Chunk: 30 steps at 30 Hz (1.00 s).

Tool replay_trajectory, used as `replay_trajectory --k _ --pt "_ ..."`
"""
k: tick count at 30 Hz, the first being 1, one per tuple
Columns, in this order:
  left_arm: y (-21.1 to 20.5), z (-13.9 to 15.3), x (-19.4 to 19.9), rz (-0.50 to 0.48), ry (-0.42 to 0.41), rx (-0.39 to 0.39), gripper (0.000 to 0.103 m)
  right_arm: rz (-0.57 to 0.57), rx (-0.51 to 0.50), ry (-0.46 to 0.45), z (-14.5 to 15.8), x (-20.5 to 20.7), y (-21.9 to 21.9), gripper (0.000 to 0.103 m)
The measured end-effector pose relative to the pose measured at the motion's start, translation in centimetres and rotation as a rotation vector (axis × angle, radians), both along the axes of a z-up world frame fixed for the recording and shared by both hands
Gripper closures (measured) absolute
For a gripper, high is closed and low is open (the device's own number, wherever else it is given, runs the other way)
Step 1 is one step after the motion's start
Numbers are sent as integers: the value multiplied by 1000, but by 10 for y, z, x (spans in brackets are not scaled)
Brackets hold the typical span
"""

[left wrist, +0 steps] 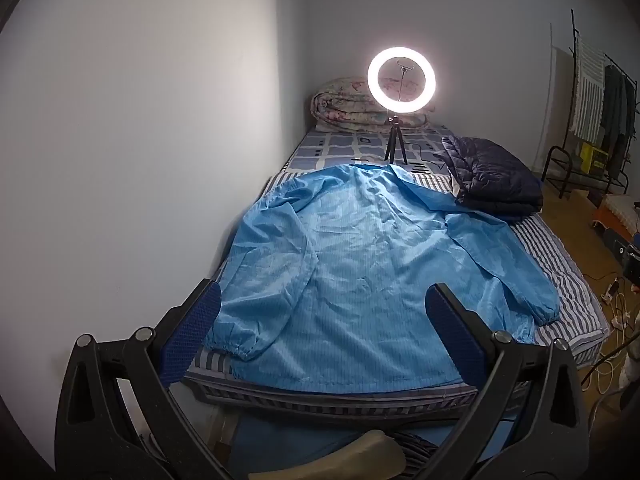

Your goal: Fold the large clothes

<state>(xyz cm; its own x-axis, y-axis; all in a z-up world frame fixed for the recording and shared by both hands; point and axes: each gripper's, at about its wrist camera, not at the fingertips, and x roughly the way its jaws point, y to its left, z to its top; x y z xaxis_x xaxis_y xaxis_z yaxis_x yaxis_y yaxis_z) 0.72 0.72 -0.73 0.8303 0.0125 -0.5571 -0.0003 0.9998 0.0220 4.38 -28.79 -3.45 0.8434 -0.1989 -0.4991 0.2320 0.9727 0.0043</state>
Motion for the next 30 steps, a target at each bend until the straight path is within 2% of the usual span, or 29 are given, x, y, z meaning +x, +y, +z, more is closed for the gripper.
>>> replay_trajectory --k 18,23,30 --pt "7 -5 0 10 -15 6 0 27 -29 -37 10 10 8 4" --pt "9 -12 3 25 10 -2 0 47 -35 -35 12 13 12 4" --pt "3 -15 13 17 22 25 0 64 -36 -51 18 22 20 3"
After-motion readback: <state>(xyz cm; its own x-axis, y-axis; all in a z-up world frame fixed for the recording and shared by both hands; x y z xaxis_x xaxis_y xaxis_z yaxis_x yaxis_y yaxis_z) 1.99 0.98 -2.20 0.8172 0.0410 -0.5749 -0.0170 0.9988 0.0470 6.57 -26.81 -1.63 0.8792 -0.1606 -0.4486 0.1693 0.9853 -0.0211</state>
